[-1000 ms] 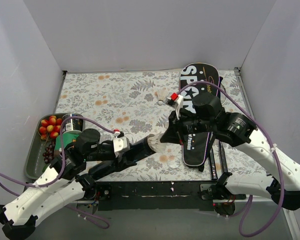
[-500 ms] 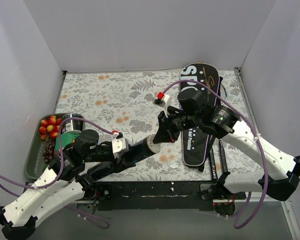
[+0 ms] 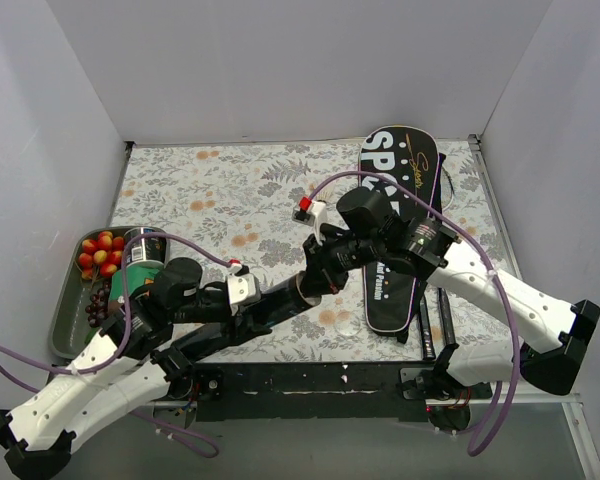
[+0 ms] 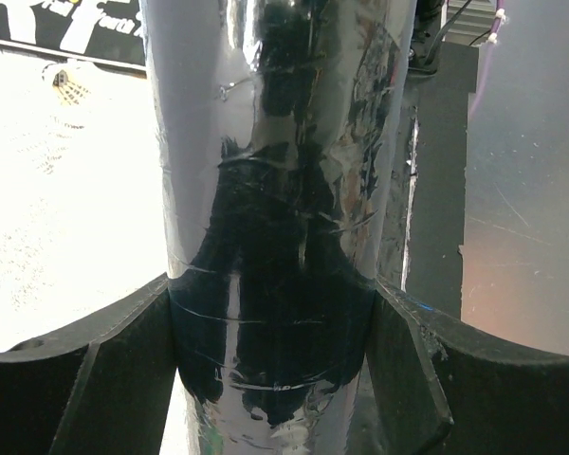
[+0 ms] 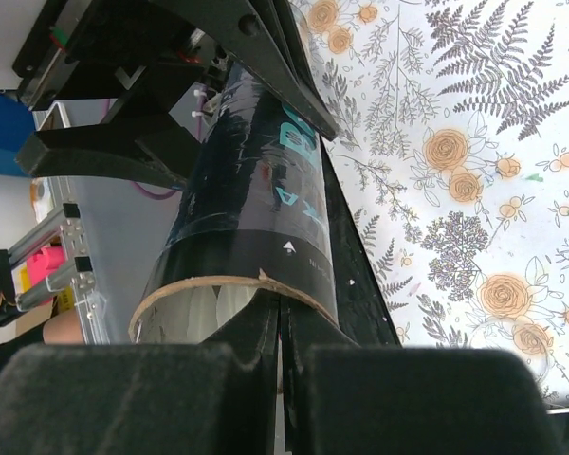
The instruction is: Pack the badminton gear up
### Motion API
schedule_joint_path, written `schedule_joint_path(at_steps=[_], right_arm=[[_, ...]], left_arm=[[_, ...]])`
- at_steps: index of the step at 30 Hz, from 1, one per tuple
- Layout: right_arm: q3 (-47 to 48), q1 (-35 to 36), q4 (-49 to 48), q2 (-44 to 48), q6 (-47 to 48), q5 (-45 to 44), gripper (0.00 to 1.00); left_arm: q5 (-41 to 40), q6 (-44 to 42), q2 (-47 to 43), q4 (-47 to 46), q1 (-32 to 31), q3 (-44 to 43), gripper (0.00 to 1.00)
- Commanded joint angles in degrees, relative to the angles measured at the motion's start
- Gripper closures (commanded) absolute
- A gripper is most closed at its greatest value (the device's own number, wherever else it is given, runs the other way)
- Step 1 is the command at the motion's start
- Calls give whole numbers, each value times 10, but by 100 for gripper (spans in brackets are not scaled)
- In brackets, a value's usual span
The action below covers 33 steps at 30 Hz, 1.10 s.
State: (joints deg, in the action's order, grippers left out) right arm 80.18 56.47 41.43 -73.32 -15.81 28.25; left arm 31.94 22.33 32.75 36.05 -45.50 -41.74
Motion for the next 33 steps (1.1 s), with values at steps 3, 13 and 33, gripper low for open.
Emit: schedule_joint_path(at_steps=[3, 13, 33], right_arm=[[-46, 24, -49, -10, -22, -49, 99], [-67, 61, -50, -29, -43, -168, 99], [-6, 61, 71, 88, -37, -255, 56]], left_arm=[[21, -5, 0, -40, -1, -16, 82], [20, -2, 7, -44, -1, -13, 81], [22, -4, 3, -43, -1, -10, 81]])
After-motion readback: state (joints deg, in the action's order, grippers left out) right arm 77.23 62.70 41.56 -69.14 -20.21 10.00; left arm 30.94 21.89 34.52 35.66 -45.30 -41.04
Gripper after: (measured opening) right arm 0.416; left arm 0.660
